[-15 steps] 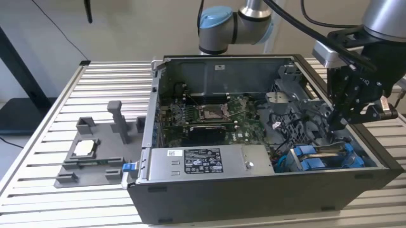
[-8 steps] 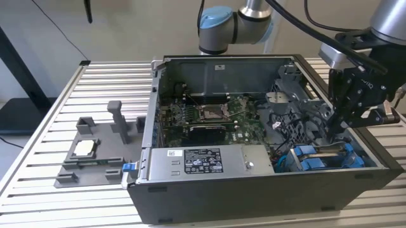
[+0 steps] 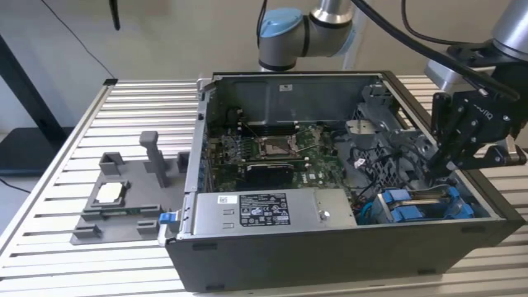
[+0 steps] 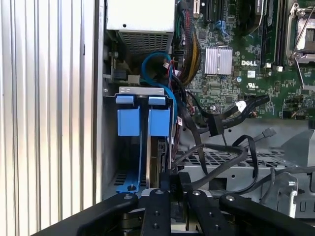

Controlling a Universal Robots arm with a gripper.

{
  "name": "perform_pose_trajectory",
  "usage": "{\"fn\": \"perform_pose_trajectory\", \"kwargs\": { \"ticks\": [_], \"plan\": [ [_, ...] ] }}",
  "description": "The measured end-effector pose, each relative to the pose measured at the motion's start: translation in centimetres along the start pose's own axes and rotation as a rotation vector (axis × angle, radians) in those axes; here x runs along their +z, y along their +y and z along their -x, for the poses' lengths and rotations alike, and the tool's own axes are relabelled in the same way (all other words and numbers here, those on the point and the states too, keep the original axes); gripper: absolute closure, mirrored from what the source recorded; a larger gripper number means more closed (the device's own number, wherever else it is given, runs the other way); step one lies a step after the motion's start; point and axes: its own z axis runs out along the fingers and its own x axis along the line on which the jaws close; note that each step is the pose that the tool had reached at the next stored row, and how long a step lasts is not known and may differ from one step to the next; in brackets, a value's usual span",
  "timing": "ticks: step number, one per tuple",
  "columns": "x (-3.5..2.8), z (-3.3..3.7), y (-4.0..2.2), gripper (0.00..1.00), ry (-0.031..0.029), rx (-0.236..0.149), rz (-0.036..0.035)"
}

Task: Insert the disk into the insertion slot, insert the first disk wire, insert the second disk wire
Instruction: 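Insert the first disk wire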

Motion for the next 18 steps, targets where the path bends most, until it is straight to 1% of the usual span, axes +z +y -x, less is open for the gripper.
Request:
{"fn": "perform_pose_trajectory", "kwargs": {
  "ticks": [2,8,14,16,18],
  "plan": [
    [0.12,-0.05,-0.33,0.81,-0.0002,0.0,0.0058],
    [0.58,-0.17,-1.04,0.81,-0.0006,0.001,0.032],
    [1.02,-0.23,-1.47,0.81,-0.0011,0.005,0.0582],
    [1.22,-0.24,-1.55,0.81,-0.0013,0.007,0.0636],
    [1.44,-0.27,-1.7,0.81,-0.0012,0.01,0.065]
  ]
}}
